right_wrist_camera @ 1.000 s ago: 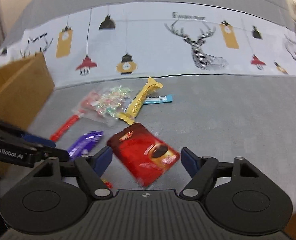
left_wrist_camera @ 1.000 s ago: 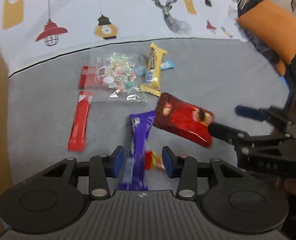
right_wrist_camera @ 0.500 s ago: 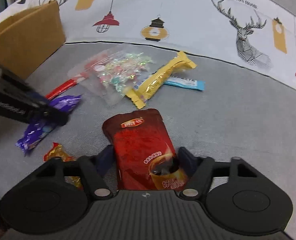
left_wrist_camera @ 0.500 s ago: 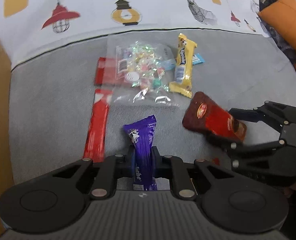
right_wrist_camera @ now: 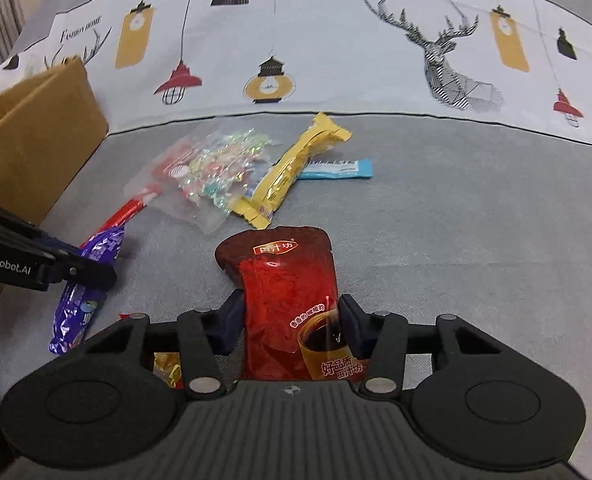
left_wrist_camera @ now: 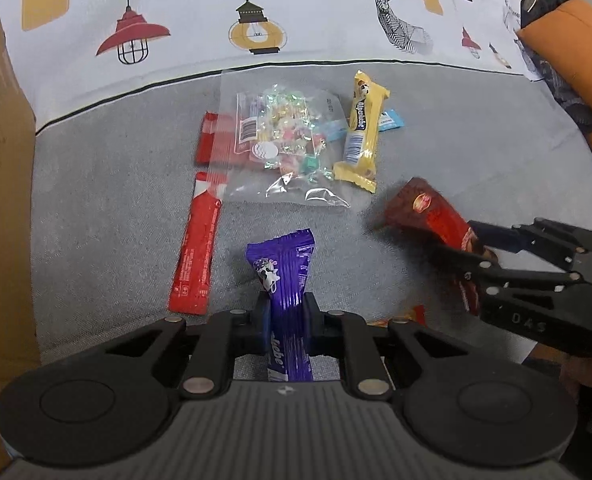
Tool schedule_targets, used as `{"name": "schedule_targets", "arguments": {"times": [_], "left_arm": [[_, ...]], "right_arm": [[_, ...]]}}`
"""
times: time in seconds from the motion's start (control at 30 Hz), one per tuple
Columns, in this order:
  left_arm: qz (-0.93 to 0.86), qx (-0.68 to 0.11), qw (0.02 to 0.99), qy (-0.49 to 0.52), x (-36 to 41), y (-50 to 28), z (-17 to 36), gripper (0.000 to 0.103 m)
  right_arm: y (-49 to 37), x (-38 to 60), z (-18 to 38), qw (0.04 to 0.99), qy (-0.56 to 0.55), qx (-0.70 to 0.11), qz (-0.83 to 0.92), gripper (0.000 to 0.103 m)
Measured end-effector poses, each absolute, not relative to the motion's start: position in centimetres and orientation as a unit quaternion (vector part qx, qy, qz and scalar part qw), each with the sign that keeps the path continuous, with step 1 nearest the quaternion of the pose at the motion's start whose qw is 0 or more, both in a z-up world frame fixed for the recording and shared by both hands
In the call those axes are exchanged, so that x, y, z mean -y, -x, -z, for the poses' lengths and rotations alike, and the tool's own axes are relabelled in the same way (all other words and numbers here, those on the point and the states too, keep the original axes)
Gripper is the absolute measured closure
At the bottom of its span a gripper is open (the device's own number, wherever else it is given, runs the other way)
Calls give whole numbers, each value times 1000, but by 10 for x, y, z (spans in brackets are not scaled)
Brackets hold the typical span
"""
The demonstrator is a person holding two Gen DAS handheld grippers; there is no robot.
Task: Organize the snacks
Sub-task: 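Grasp the purple chocolate bar with the left tool while the right grasps the red coffee pack, then carry both snacks into the cardboard box and open both tools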
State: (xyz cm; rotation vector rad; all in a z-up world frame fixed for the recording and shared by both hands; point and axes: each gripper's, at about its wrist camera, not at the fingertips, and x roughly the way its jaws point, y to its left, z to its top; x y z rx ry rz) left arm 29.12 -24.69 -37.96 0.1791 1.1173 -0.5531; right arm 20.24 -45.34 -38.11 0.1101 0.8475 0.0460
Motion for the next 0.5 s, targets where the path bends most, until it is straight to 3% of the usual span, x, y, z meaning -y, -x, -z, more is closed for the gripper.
{"name": "schedule_targets", "arguments": {"times": [0.5], "left_arm": [[275, -494, 820, -89, 238, -273, 340, 89]], "right_arm": [[-173, 433, 327, 940, -94, -327, -5, 52]]}}
